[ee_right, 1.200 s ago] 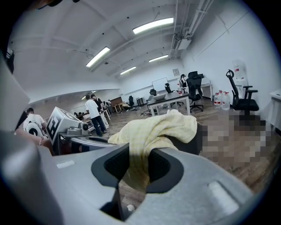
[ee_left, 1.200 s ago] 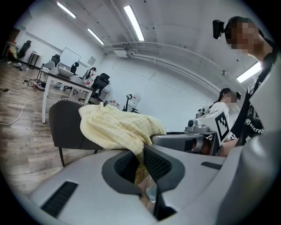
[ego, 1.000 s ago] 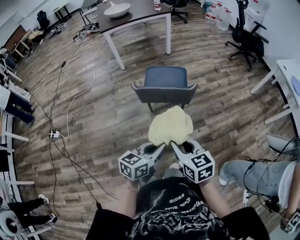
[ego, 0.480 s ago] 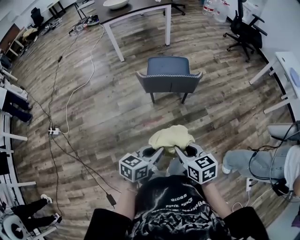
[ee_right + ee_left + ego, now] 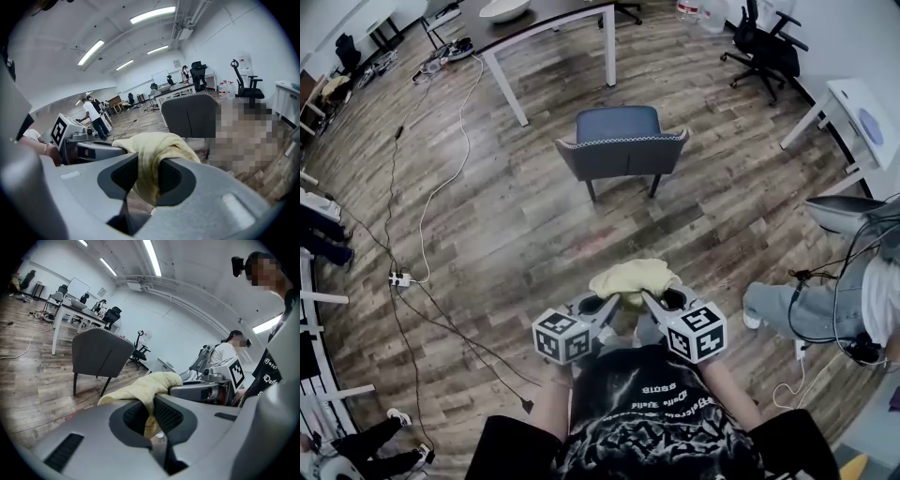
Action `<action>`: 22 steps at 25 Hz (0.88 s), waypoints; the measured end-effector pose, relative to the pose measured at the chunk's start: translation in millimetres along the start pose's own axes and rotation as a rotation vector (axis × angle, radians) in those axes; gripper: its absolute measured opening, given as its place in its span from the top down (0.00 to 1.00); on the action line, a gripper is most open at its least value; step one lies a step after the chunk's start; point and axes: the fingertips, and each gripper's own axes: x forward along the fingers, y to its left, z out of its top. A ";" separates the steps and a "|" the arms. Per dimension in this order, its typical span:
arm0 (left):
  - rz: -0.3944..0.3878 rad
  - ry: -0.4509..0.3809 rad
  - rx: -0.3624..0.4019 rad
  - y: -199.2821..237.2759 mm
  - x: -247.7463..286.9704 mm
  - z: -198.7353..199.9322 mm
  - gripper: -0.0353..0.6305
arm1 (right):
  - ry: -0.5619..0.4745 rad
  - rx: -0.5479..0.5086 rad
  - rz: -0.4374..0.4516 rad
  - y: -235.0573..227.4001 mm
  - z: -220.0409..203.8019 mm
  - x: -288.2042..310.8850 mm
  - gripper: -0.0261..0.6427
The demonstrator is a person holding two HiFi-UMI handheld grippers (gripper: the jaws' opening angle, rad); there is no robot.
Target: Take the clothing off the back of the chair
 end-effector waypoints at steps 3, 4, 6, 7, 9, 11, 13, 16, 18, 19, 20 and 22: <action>-0.009 0.002 -0.001 -2.6 -0.6 -4.4 0.91 | -0.004 -0.006 -0.013 1.2 -3.8 -2.6 0.82; -0.010 0.002 -0.002 -2.9 -1.5 -6.1 0.91 | -0.006 -0.009 -0.014 2.3 -5.3 -3.1 0.82; -0.013 0.000 -0.006 -3.9 -2.5 -8.5 0.91 | -0.007 -0.010 -0.011 3.6 -7.7 -4.2 0.82; -0.013 0.000 -0.008 -4.8 -2.5 -9.4 0.91 | -0.005 -0.008 -0.009 3.5 -8.7 -4.9 0.82; -0.010 0.002 -0.010 -6.6 -2.4 -10.8 0.91 | 0.002 -0.006 -0.008 2.9 -9.7 -6.0 0.82; -0.005 0.002 -0.014 -7.8 -2.9 -11.4 0.91 | 0.009 -0.008 -0.007 3.3 -9.8 -6.6 0.82; -0.001 0.002 -0.015 -8.5 -3.3 -11.1 0.91 | 0.011 -0.012 -0.005 3.5 -9.3 -7.1 0.82; 0.003 0.006 -0.014 -9.8 -1.5 -9.6 0.91 | 0.011 -0.014 -0.004 1.3 -7.8 -8.1 0.82; 0.006 0.008 -0.014 -10.7 0.3 -8.7 0.91 | 0.008 -0.013 -0.003 -0.7 -7.1 -8.9 0.83; 0.006 0.010 -0.015 -11.2 1.3 -8.6 0.91 | 0.007 -0.012 -0.002 -1.7 -7.0 -9.3 0.82; 0.006 0.011 -0.014 -11.7 2.3 -8.8 0.91 | 0.006 -0.011 -0.002 -2.5 -7.2 -9.7 0.82; 0.007 0.016 -0.014 -12.0 3.0 -11.1 0.91 | 0.006 -0.011 -0.003 -3.3 -9.2 -10.0 0.83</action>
